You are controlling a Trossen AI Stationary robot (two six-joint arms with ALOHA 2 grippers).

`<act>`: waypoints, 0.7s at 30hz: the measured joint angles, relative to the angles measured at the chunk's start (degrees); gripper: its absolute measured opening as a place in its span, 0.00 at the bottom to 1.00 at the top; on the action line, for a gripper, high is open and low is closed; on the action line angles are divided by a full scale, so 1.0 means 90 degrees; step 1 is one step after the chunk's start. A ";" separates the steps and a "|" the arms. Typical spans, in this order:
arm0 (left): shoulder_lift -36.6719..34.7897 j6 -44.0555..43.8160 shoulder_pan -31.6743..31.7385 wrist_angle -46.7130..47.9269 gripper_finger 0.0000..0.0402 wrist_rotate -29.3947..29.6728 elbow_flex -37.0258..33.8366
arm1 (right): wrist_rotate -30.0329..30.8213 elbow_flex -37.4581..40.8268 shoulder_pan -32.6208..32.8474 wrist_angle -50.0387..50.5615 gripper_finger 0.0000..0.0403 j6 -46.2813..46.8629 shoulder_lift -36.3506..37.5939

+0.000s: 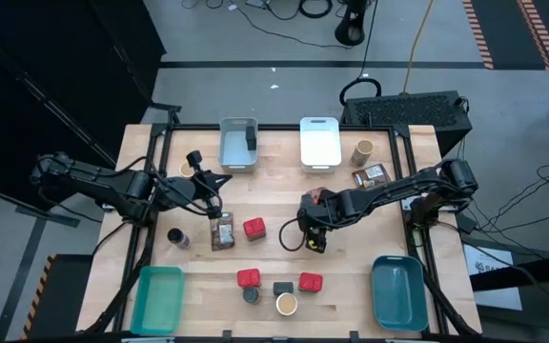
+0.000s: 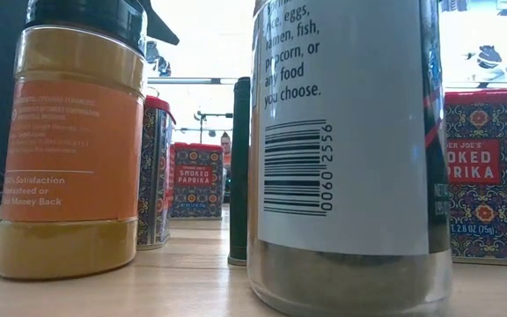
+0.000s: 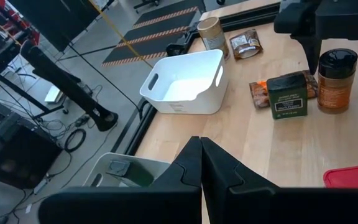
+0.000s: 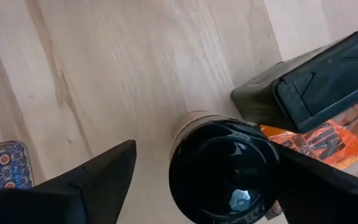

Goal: Sort spices by type
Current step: Put the black spice bottle into the gray bin

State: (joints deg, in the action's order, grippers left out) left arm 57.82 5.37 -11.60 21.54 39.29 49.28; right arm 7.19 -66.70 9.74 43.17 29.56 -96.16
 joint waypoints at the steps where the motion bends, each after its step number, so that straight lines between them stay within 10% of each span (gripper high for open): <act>1: 0.0000 0.0000 0.0000 -0.0001 0.00 0.0000 0.0000 | 0.0000 0.0000 0.0000 -0.0018 0.78 0.0000 0.0000; 13: 0.0000 0.0002 0.0000 -0.0001 0.00 0.0000 0.0002 | -0.0289 -0.0002 -0.0177 -0.0040 0.44 0.0284 0.0005; 21: 0.0000 0.0002 0.0000 -0.0002 0.00 0.0000 0.0002 | -0.0386 -0.0014 -0.0240 0.0007 0.44 0.0466 0.0039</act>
State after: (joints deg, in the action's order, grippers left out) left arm 57.82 5.39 -11.60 21.52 39.29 49.30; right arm 3.71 -66.82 7.58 43.23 33.75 -95.81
